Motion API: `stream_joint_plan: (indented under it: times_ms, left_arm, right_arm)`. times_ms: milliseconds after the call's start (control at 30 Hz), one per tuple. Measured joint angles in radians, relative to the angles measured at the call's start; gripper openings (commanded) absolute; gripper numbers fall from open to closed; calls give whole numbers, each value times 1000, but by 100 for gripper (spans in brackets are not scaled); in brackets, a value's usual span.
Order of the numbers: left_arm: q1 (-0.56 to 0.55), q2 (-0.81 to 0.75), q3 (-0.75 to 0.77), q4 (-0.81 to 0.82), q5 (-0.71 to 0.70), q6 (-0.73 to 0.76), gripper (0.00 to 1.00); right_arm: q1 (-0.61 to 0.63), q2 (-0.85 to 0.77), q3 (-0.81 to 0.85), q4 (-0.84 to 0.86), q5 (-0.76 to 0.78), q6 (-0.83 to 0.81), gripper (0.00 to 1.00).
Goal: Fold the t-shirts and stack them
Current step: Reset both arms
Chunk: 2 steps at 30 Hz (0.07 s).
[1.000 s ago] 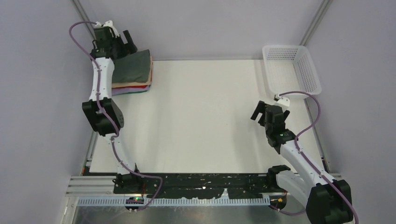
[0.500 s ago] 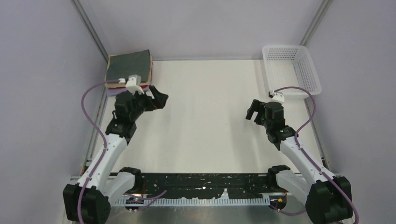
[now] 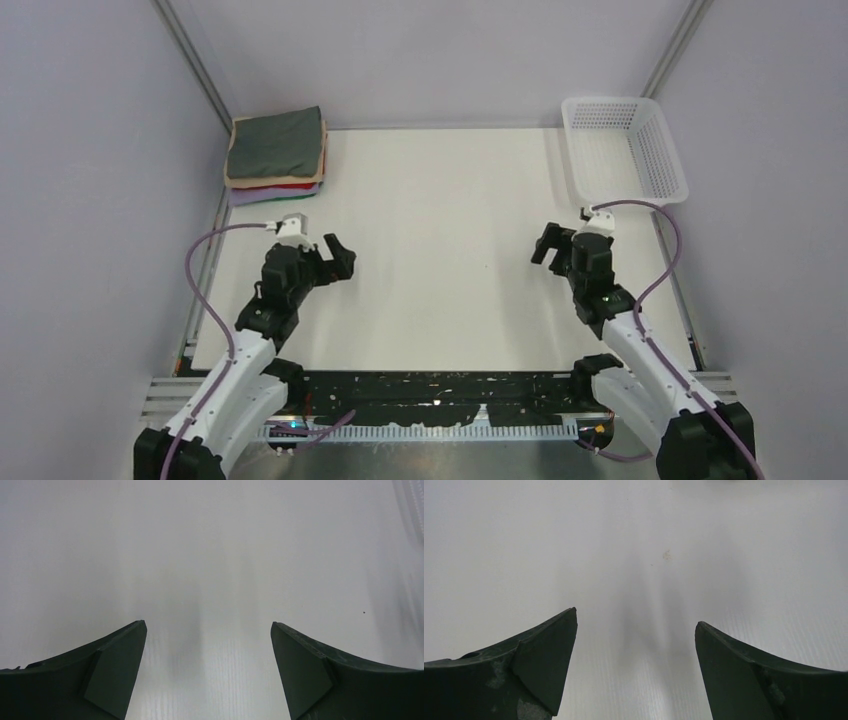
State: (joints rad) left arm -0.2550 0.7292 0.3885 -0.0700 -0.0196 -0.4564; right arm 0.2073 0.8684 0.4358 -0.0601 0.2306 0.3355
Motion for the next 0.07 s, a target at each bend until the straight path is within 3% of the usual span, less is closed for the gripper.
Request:
stream_joint_plan:
  times_ms: [67]
  left_arm:
    - [0, -7, 2, 6, -13, 0, 100]
  right_arm:
    - [0, -50, -27, 17, 7, -8, 95]
